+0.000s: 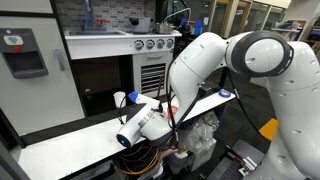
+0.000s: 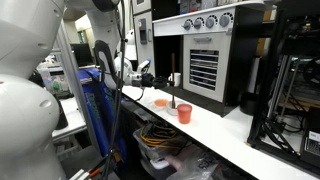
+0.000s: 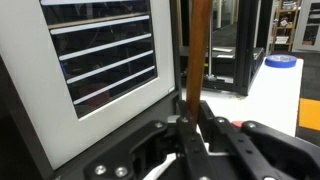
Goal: Use the wooden spoon to mix the contents of the white bowl
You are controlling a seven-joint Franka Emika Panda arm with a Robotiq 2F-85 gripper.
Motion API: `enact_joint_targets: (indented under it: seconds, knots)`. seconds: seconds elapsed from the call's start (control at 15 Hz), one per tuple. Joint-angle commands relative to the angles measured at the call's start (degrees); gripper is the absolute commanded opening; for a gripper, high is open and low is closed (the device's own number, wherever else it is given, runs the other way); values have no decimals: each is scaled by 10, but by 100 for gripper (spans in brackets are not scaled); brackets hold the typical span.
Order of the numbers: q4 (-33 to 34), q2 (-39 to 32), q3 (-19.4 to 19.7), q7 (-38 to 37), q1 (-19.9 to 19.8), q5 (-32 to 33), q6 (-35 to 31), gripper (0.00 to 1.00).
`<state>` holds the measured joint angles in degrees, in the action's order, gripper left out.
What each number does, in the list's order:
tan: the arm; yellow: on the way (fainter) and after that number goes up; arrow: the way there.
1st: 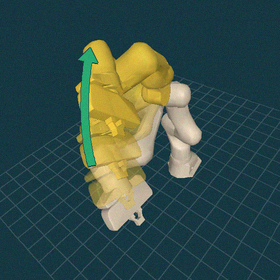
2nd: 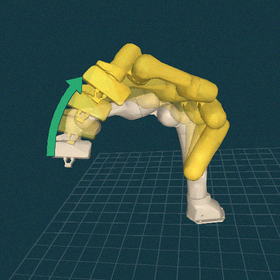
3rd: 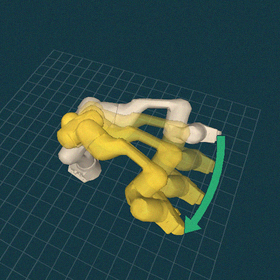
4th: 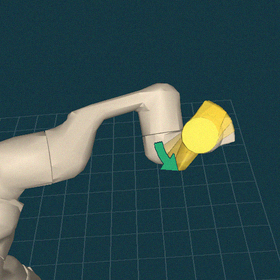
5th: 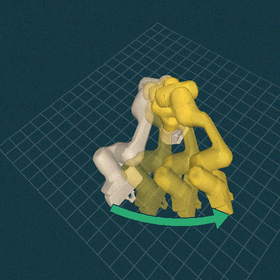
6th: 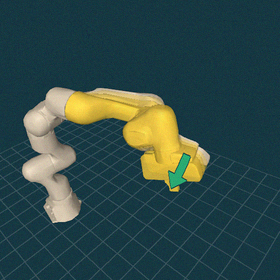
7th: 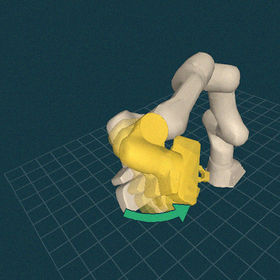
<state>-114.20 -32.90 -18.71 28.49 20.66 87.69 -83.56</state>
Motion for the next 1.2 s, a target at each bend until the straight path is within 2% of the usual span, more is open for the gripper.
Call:
enact_joint_targets:
  seconds: [0.0, 0.87, 1.13]
  knots:
    - [-2, -2, -1, -5, -5, -11, -26, 3]
    - [-34, -1, 30, -3, -15, 2, 3, 3]
    - [-31, -8, 30, -1, -14, 0, 3, 3]
